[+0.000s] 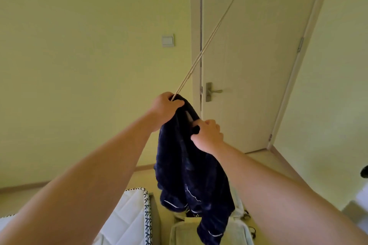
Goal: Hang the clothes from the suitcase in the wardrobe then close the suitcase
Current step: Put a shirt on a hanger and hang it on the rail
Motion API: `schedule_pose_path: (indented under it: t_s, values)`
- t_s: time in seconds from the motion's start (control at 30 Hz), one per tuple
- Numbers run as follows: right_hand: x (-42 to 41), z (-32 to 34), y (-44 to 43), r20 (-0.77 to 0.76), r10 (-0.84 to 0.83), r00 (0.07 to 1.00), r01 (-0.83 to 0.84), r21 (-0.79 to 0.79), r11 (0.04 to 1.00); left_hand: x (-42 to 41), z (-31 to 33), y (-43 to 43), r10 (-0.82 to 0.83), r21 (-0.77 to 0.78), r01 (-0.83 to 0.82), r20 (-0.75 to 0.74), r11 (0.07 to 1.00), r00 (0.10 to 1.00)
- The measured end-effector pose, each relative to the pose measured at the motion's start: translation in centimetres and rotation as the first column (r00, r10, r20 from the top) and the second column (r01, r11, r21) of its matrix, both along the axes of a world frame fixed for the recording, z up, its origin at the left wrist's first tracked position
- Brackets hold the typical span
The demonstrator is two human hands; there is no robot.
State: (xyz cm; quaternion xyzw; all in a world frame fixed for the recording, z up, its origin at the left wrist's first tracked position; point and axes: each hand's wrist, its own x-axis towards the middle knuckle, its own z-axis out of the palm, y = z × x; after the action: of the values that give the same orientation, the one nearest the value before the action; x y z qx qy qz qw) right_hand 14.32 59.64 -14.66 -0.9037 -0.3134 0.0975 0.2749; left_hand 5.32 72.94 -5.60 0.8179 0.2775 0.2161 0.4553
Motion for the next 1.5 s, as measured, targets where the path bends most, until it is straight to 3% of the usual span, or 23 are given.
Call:
schedule_pose_path:
  t_s: [0.13, 0.3, 0.47, 0.63, 0.73, 0.8, 0.9, 1.03, 1.13, 1.23, 1.37, 1.5]
  values:
    - [0.2, -2.6, -2.0, -0.004, -0.160, 0.987, 0.157, -0.180, 0.971, 0.4, 2.4, 0.2, 0.075, 0.055, -0.081, 0.104, 0.995, 0.992]
    - [1.6, -1.9, -3.2, 0.233, -0.147, 0.961, 0.178, -0.119, 0.977, 0.9, 3.7, 2.8, 0.201, 0.153, -0.225, 0.156, 0.962, 0.967]
    - [4.4, 2.7, -2.7, 0.337, -0.248, 0.908, 0.233, 0.085, 0.969, 0.9, 2.4, 6.0, 0.321, 0.259, -0.324, 0.054, 0.910, 0.945]
    - [6.6, 6.6, -2.6, 0.354, -0.176, 0.918, 0.232, -0.121, 0.965, -0.9, -0.3, 9.1, 0.324, 0.506, -0.218, -0.133, 0.835, 0.937]
    - [7.4, 8.1, -1.9, 0.171, -0.074, 0.982, 0.101, -0.160, 0.982, -1.7, -2.3, 10.3, 0.317, 0.615, -0.081, -0.286, 0.784, 0.904]
    - [7.5, 8.7, -1.6, 0.080, -0.056, 0.995, 0.068, -0.149, 0.987, -1.7, -3.0, 10.8, 0.291, 0.609, -0.027, -0.339, 0.793, 0.894]
    - [7.3, 8.6, -1.9, 0.062, -0.108, 0.992, 0.114, -0.105, 0.988, -1.6, -3.9, 11.5, 0.228, 0.547, -0.005, -0.341, 0.837, 0.912]
    - [7.7, 8.5, -2.0, -0.085, -0.185, 0.979, 0.184, -0.020, 0.983, -1.5, -4.5, 12.2, 0.251, 0.602, 0.015, -0.357, 0.799, 0.900]
    - [8.0, 9.0, -2.2, -0.343, -0.257, 0.903, 0.333, 0.184, 0.925, -1.4, -4.8, 12.3, 0.238, 0.702, 0.058, -0.317, 0.710, 0.918]
    - [8.2, 9.4, -2.2, -0.602, -0.151, 0.784, 0.422, 0.340, 0.841, -1.5, -5.1, 12.4, 0.208, 0.758, 0.090, -0.288, 0.646, 0.935]
    - [9.5, 9.1, -2.0, -0.741, -0.056, 0.669, 0.478, 0.371, 0.797, -1.8, -5.7, 13.1, 0.169, 0.797, 0.121, -0.269, 0.592, 0.948]
    - [10.0, 8.1, -2.2, -0.787, -0.104, 0.608, 0.675, 0.443, 0.589, -2.6, -6.4, 13.5, 0.140, 0.822, 0.139, -0.257, 0.552, 0.956]
